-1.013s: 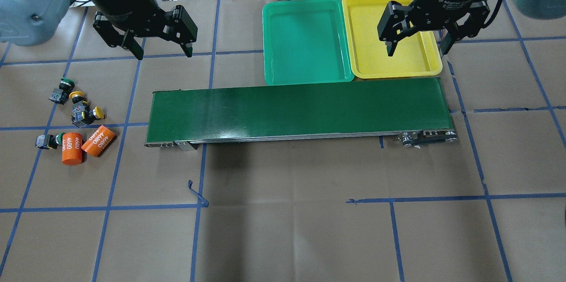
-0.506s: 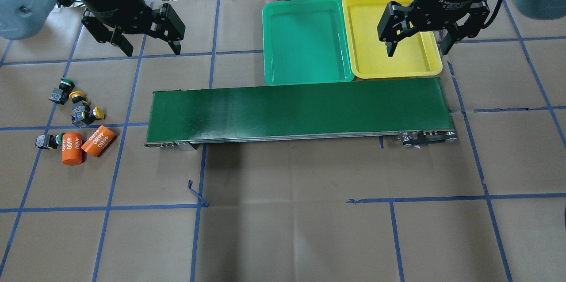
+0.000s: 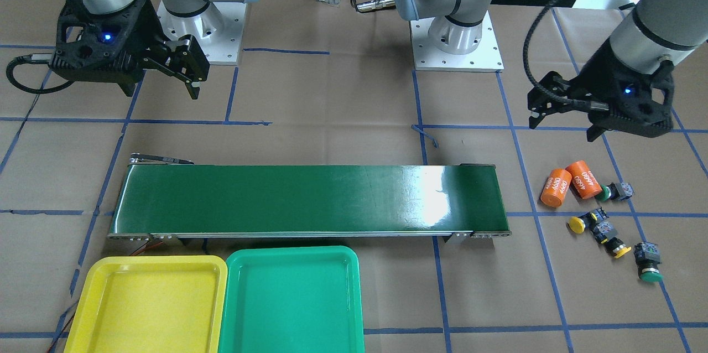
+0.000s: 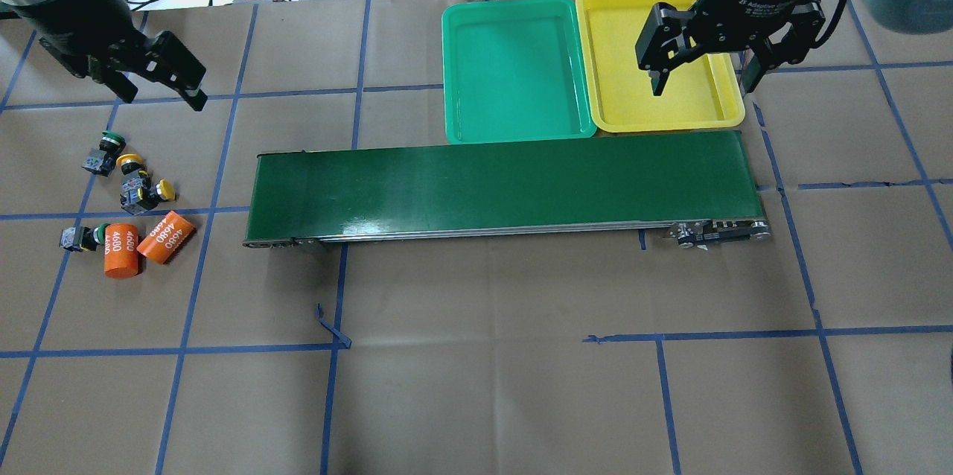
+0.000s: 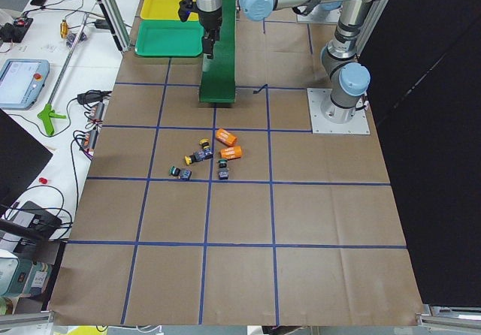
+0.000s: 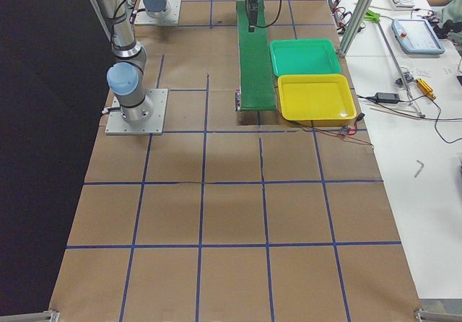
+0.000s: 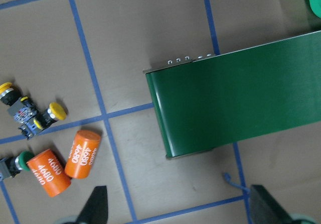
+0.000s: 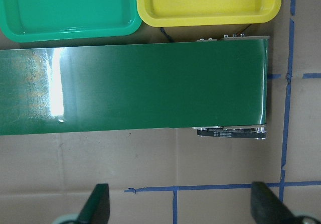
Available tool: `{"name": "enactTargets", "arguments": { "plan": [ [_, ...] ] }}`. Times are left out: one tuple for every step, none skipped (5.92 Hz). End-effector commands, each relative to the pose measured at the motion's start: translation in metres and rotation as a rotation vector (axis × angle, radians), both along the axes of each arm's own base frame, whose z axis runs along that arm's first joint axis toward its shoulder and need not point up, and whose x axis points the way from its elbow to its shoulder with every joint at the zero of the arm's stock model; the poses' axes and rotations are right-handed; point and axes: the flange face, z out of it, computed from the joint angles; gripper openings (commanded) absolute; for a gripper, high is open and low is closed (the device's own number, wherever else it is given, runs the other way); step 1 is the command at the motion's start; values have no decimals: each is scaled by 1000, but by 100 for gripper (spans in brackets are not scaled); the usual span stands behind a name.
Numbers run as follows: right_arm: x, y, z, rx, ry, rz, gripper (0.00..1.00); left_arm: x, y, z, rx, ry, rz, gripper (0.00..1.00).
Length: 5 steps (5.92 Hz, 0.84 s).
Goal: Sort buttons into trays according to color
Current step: 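Move the left gripper over the cluster of push buttons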
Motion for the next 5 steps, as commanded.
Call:
{"name": "enactTargets", "arguments": {
  "plan": [
    [0,0,0,-1,0,0,100,86,18,-34,36,41,-107,99],
    [0,0,0,-1,0,0,100,121,22,-45,27,54,-188,98],
    [0,0,0,-1,0,0,100,140,27,-58,25,64,-272,98],
    [0,0,0,-1,0,0,100,165,20,-84,-13,44,-440,98],
    [0,0,0,-1,0,0,100,211,17,-120,-50,21,-542,98]
  ]
}}
